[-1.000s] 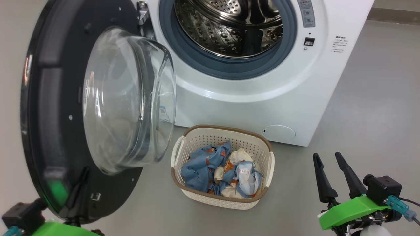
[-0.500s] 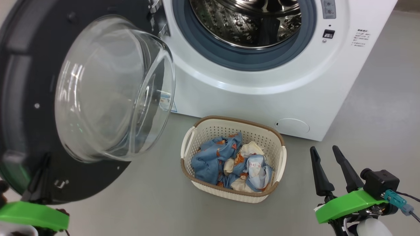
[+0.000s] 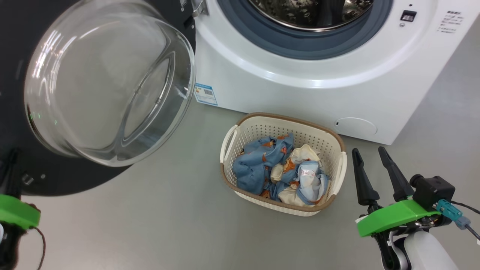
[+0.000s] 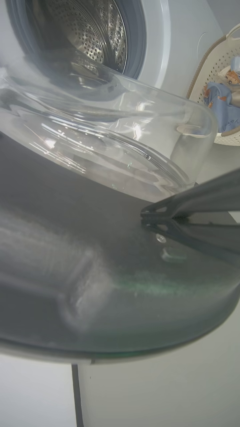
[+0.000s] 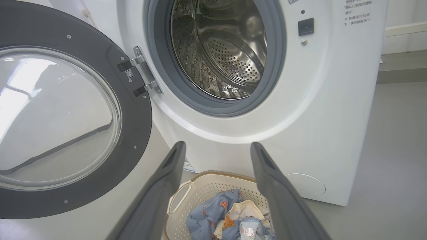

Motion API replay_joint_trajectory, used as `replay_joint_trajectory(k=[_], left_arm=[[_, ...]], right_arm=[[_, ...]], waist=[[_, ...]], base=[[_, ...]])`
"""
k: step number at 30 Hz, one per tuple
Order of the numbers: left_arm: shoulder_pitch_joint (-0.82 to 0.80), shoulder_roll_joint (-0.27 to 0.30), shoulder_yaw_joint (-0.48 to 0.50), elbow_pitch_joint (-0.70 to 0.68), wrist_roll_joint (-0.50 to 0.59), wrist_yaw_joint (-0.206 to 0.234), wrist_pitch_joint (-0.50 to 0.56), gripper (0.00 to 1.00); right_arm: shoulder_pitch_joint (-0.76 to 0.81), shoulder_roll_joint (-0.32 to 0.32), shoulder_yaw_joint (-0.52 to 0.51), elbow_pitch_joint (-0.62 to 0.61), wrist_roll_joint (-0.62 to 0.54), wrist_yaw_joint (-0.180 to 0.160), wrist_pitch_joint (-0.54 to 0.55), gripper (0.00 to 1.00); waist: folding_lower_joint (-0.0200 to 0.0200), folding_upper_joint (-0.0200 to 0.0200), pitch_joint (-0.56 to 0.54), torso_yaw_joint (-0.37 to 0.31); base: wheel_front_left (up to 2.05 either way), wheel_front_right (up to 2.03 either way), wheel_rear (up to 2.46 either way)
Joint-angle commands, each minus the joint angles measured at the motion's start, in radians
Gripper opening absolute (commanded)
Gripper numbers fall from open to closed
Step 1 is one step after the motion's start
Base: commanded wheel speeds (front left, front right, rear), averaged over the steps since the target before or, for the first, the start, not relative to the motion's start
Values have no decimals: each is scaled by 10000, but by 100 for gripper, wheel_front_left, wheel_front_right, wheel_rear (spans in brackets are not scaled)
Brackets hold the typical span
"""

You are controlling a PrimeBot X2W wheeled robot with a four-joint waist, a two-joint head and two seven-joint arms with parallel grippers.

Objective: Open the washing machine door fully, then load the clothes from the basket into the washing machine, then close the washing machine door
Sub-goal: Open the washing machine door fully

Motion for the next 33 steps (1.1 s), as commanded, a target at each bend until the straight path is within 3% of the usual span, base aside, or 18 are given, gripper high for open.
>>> replay_joint_trajectory(k=[1, 12, 33], left_arm=[[-617, 753, 323, 245, 114, 1, -95, 0], [-2270, 1062, -640, 2603, 389, -147, -537, 0], [-3222, 1822, -2718, 3672, -957, -154, -949, 0]], right_arm=[[-345, 71, 223, -174, -149, 46, -122, 100], [-580, 119, 276, -16, -173, 46, -122, 100], [-618, 125, 483, 45, 196, 46, -122, 100]], waist=[[-1, 0, 180, 166], [-1, 0, 309, 276], [-1, 0, 198, -56]], base=[[0, 0, 0], [0, 0, 0], [0, 0, 0]])
